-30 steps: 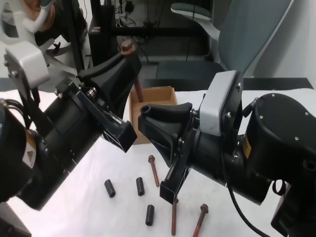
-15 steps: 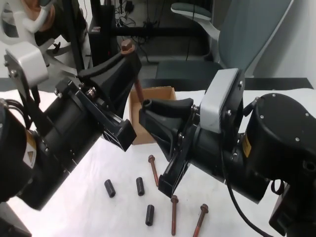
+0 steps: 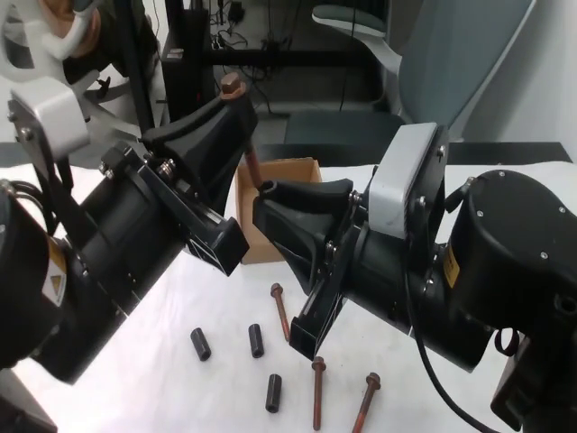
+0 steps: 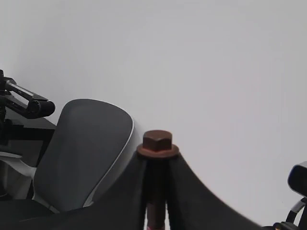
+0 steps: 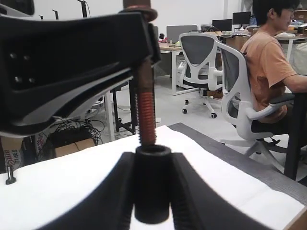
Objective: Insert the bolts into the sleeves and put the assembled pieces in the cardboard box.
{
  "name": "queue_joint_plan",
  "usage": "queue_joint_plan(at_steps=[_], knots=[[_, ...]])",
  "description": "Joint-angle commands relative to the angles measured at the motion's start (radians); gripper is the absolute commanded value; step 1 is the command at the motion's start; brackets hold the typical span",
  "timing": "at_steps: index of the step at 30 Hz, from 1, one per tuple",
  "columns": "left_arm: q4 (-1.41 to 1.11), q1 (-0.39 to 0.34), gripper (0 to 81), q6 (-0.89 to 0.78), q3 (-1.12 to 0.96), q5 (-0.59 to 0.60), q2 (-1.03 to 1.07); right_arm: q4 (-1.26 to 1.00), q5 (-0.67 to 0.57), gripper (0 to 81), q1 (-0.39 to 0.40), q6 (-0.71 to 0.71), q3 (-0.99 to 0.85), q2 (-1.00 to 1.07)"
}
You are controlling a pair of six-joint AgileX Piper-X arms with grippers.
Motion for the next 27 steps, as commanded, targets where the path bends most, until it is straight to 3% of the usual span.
queue_joint_plan(at_steps=[1, 27], knots=[[-0.001, -0.002, 1.8, -0.004, -0.004, 0.017, -0.005, -0.028, -0.016, 0.6, 0.002, 0.008, -0.003, -0.003], [0.061, -0.002, 1.8, -0.056, -0.004, 0.083, -0.005, -0.012, -0.022, 0.6, 0.002, 0.014, -0.003, -0.003]])
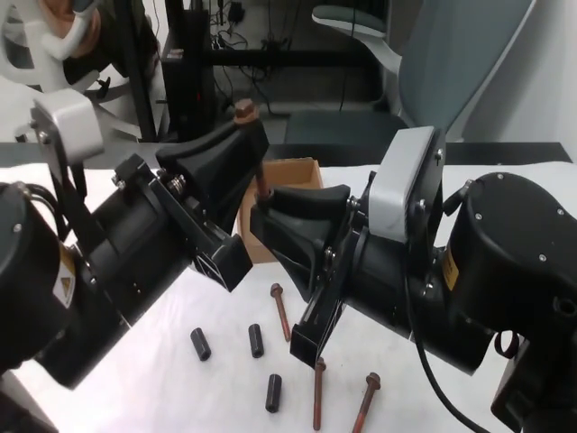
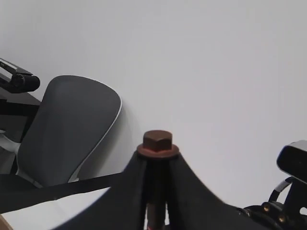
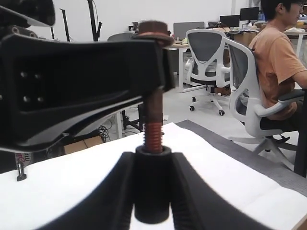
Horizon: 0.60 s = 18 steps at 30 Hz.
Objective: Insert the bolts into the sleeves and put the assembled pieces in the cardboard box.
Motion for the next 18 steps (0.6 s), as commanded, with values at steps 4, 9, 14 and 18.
queue_joint_plan(at_steps=[4, 9, 14, 18], knots=[[0.081, -0.002, 1.8, 0.012, -0.004, 0.023, -0.005, -0.019, 0.000, 0.6, 0.002, 0.000, -0.007, -0.003], [0.117, -0.002, 28.4, 0.039, -0.004, 0.042, -0.005, -0.019, 0.000, 0.6, 0.002, 0.000, -0.007, -0.003], [0.114, -0.002, 70.0, 0.045, -0.004, 0.037, -0.005, -0.019, 0.000, 0.6, 0.002, 0.000, -0.007, -0.003], [0.039, 0.000, 70.0, 0.045, -0.004, 0.037, -0.005, 0.012, 0.052, 0.6, 0.000, 0.000, -0.007, -0.001]])
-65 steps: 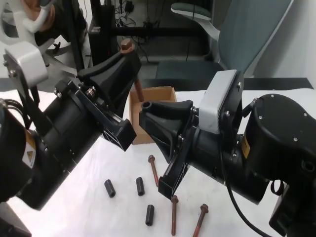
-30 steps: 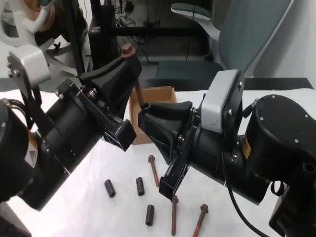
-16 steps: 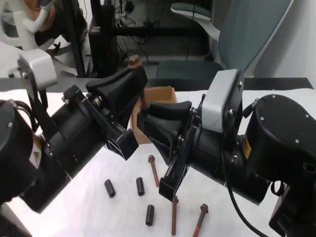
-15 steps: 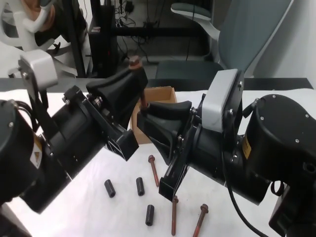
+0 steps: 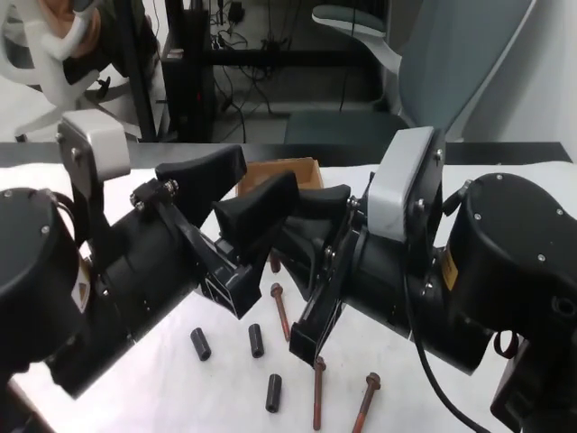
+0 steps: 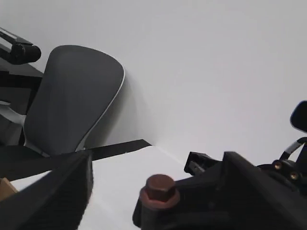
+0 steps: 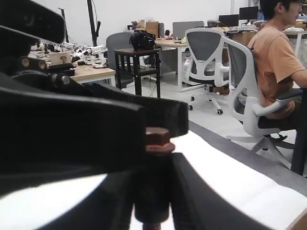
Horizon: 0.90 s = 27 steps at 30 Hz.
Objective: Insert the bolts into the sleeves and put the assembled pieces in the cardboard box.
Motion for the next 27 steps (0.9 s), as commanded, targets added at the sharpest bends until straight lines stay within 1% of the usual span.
queue_joint_plan(at_steps=[1, 4, 5, 6, 7, 8, 9, 15, 19, 23, 25, 27], knots=[[-0.112, 0.000, 70.0, 0.005, -0.004, 0.001, -0.005, 0.023, 0.047, 0.6, -0.001, 0.000, -0.007, -0.003], [-0.199, 0.000, 70.0, 0.038, -0.004, -0.021, -0.012, 0.109, 0.155, 0.6, -0.001, 0.000, -0.007, -0.004], [-0.214, 0.000, 59.6, 0.063, -0.004, -0.030, -0.016, 0.132, 0.193, 0.6, -0.005, 0.000, -0.007, -0.004], [-0.212, 0.000, 43.8, 0.083, -0.004, -0.034, -0.024, 0.158, 0.220, 0.6, -0.011, 0.000, -0.011, -0.004], [-0.201, 0.000, 25.3, 0.097, -0.004, -0.034, -0.034, 0.189, 0.237, 0.6, -0.022, 0.000, -0.017, -0.004], [-0.174, 0.000, 9.1, 0.103, -0.004, -0.034, -0.043, 0.228, 0.242, 0.6, -0.038, 0.000, -0.028, -0.004], [-0.146, 0.000, 0.7, 0.111, -0.004, -0.034, -0.055, 0.263, 0.250, 0.6, -0.051, 0.000, -0.041, -0.002], [0.156, 0.000, 1.7, 0.170, -0.004, -0.034, -0.152, 0.443, 0.254, 0.6, -0.179, -0.019, -0.191, 0.081], [0.375, 0.000, 1.7, 0.221, -0.004, -0.048, -0.223, 0.535, 0.251, 0.6, -0.237, -0.073, -0.339, 0.200], [0.570, 0.000, 1.7, 0.221, -0.004, -0.128, -0.277, 0.643, 0.247, 0.6, -0.265, -0.106, -0.522, 0.350], [0.658, 0.000, 1.7, 0.221, -0.004, -0.202, -0.293, 0.692, 0.247, 0.6, -0.279, -0.106, -0.605, 0.426], [0.716, 0.000, 1.7, 0.205, -0.004, -0.299, -0.296, 0.749, 0.247, 0.6, -0.295, -0.106, -0.696, 0.509]])
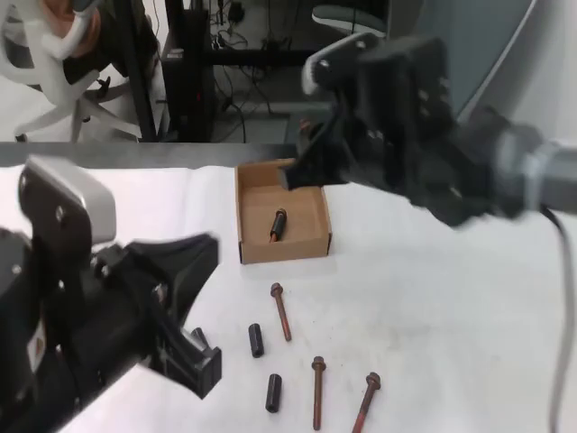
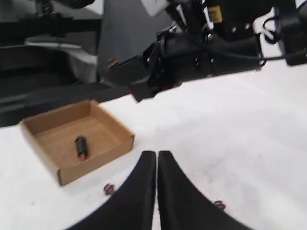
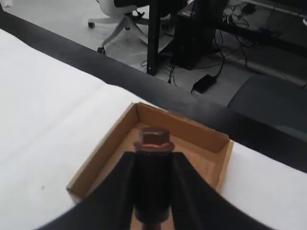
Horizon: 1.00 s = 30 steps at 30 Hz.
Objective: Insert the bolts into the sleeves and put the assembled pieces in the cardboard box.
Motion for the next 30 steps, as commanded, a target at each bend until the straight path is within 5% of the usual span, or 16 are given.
queue_joint_plan(at_steps=[1, 14, 17, 20, 30], knots=[[0.101, 0.000, 1.7, -0.012, -0.002, -0.150, -0.012, 0.084, 0.001, 0.6, -0.028, -0.008, -0.129, 0.116], [-0.175, 0.000, 1.7, -0.030, 0.139, -0.221, -0.020, 0.275, 0.001, 0.3, -0.063, -0.010, -0.441, 0.433], [-0.175, 0.000, 1.7, -0.030, 0.139, -0.221, -0.020, 0.275, 0.001, 21.1, -0.064, -0.010, -0.441, 0.439], [-0.175, 0.000, 1.7, -0.030, 0.139, -0.221, -0.020, 0.275, 0.001, 68.6, -0.064, 0.010, -0.441, 0.439], [-0.168, 0.000, 1.5, -0.030, 0.143, -0.266, -0.020, 0.448, 0.009, 70.0, -0.048, 0.043, -0.441, 0.348]])
